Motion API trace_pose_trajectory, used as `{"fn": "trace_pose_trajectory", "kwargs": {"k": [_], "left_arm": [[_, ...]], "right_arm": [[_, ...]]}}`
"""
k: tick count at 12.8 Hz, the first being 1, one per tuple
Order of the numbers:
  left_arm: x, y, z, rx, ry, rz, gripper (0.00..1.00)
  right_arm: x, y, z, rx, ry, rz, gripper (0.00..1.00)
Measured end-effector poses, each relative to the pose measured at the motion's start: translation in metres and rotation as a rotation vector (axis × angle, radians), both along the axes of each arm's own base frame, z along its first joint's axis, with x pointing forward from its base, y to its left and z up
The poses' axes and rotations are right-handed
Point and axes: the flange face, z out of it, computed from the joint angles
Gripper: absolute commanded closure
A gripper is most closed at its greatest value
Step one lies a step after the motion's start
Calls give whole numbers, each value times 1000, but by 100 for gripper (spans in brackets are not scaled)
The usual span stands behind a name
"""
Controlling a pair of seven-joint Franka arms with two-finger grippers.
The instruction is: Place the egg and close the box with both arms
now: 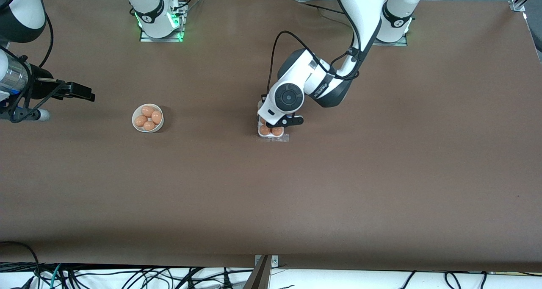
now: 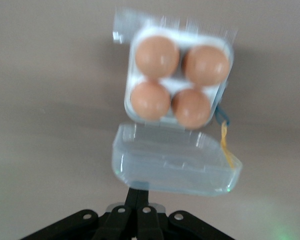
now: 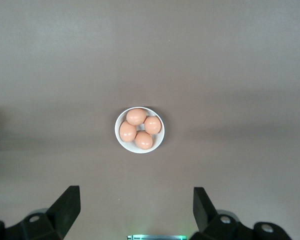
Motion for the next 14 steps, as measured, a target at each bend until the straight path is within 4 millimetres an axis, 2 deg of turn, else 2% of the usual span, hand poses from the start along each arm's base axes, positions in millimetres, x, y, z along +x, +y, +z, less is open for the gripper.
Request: {"fn": "trace_pose_trajectory", "kwargs": {"k": [3,4,5,6,9,10,12,13,14], "left_arm": [[33,20,20,-21,-61,54,94],[46,29,33,-31,-78,73,93],[58,43,50,-33,-91,81,85],[71,61,69,-26,-115,69,69],[112,126,135,7,-221,49,36],[127,154,155,14,-249,61,22],[151,217,187,57,-303,37,2],[158,242,197,107,-329,6,0],[161,257,202,157,-350,-19,0]], "right_arm": [[2,7,3,24,-5,22,0],[1,11,7,29,-10,33,0],[-1,16,12,32,-17,43,0],[-4,21,17,32,-22,53,0],[-9,29,23,29,-18,69,0],[-9,28,23,29,-14,68,0],[-11,22,24,11,-8,65,0],[-11,19,23,-8,-7,67,0],[-11,17,23,-21,-6,69,0]]}}
